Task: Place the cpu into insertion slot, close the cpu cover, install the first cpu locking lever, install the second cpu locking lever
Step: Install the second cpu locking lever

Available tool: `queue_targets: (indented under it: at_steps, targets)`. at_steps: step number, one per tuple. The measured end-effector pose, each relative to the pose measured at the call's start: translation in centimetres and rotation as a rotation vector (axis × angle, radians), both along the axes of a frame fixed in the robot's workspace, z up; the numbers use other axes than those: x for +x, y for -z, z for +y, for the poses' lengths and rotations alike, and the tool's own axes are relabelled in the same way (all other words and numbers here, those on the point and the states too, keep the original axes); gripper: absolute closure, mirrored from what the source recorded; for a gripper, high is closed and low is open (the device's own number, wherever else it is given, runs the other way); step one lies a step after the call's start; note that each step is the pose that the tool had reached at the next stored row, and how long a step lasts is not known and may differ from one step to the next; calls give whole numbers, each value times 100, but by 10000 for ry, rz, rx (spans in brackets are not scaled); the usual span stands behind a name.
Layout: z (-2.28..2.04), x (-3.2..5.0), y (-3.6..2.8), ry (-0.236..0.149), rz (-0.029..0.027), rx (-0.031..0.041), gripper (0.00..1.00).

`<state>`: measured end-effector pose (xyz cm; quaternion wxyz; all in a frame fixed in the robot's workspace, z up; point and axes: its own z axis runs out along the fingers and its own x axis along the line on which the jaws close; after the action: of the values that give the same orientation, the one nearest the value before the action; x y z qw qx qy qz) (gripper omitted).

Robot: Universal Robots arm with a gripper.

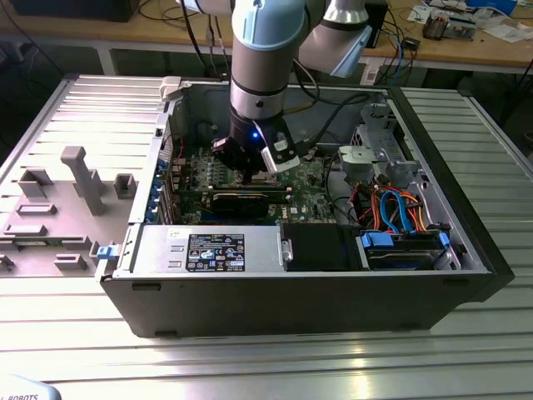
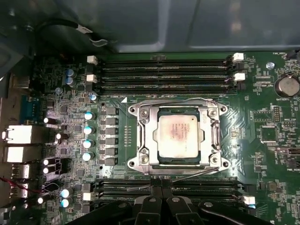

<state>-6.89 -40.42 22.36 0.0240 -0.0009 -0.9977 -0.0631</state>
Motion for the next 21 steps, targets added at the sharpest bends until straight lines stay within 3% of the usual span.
queue_targets:
  at_steps: [7,12,21]
  targets:
    - [-22,-47,29,-148,16,70,89]
    - [-38,-72,57,-346,19,209,89]
    - [-61,-113,92,-519,48,223,89]
